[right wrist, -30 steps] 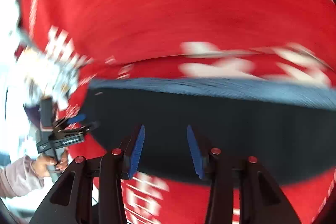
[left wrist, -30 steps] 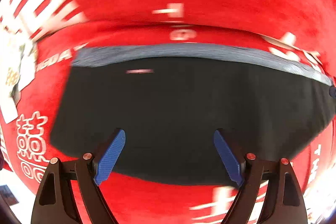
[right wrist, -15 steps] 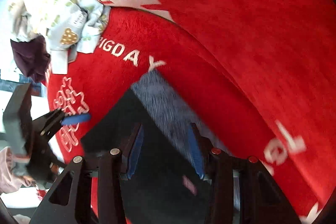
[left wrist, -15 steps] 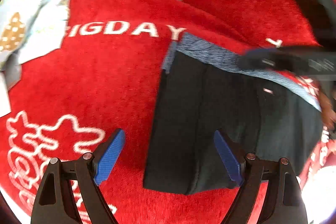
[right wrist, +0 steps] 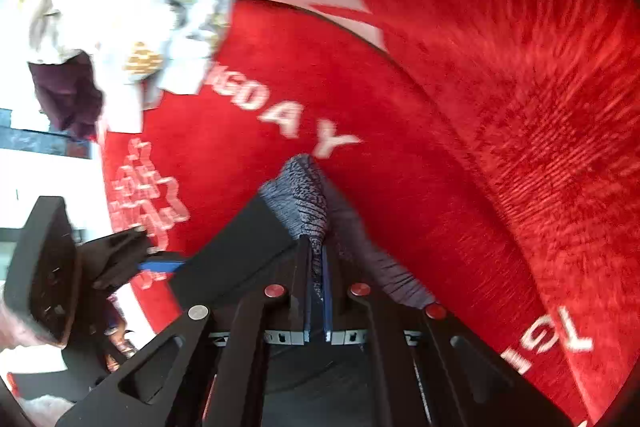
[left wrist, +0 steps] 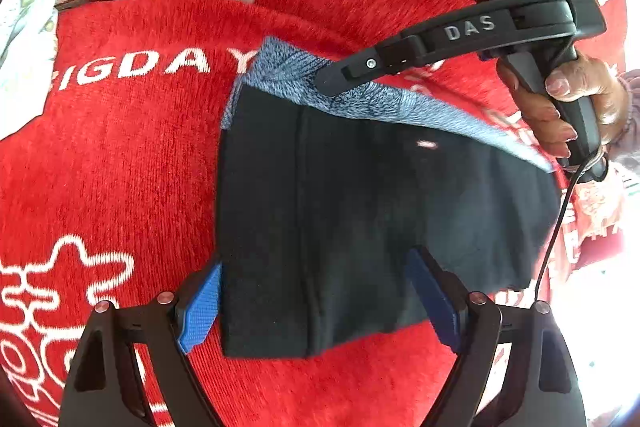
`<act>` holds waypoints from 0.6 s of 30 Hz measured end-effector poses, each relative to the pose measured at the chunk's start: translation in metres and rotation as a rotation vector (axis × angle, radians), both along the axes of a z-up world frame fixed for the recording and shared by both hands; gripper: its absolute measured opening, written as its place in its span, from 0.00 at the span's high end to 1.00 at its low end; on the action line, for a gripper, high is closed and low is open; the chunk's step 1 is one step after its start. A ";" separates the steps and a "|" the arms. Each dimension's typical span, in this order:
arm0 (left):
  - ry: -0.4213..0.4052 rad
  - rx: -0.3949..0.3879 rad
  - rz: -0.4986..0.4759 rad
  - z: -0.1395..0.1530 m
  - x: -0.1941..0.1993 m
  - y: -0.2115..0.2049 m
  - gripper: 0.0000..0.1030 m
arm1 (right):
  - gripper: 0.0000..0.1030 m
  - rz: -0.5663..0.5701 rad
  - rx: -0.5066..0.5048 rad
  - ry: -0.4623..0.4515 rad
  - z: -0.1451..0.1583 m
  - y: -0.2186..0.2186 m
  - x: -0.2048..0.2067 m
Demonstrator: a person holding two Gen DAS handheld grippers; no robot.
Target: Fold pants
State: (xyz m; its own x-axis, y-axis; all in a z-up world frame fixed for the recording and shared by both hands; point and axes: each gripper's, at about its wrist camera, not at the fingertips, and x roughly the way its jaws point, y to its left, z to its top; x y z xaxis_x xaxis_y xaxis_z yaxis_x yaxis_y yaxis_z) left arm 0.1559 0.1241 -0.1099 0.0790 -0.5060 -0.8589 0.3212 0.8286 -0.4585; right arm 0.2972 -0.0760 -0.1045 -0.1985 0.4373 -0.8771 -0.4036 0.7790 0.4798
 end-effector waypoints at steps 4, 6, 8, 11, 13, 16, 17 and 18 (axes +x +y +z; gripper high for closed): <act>-0.010 0.009 0.003 0.008 -0.012 0.013 0.15 | 0.95 0.048 0.002 0.000 0.006 0.020 -0.002; -0.006 0.048 0.013 -0.001 -0.014 0.018 0.15 | 0.95 0.047 -0.023 0.006 -0.008 0.032 0.000; 0.008 0.093 0.030 -0.009 -0.017 0.020 0.15 | 0.95 0.031 -0.102 -0.008 -0.031 0.037 0.001; 0.011 0.138 0.093 -0.008 -0.015 0.032 0.15 | 0.86 -0.104 -0.137 -0.026 -0.041 0.022 0.004; -0.020 0.130 0.146 0.007 -0.008 0.044 0.15 | 0.60 -0.176 -0.151 -0.036 -0.029 0.008 0.001; -0.077 0.111 0.182 0.030 0.008 0.045 0.15 | 0.58 -0.204 -0.151 -0.087 -0.001 -0.013 -0.013; -0.087 0.109 0.179 0.032 0.015 0.040 0.15 | 0.58 -0.239 -0.140 -0.099 0.011 -0.028 -0.021; -0.091 0.112 0.176 0.032 0.023 0.033 0.15 | 0.58 -0.283 -0.123 -0.099 0.021 -0.044 -0.029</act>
State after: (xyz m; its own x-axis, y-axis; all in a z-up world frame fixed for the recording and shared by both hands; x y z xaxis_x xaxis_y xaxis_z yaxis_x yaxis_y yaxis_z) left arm 0.1791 0.1567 -0.0777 0.2371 -0.3794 -0.8943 0.2033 0.9196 -0.3362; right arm 0.2679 -0.1196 -0.0831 0.0043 0.3526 -0.9358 -0.2029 0.9166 0.3445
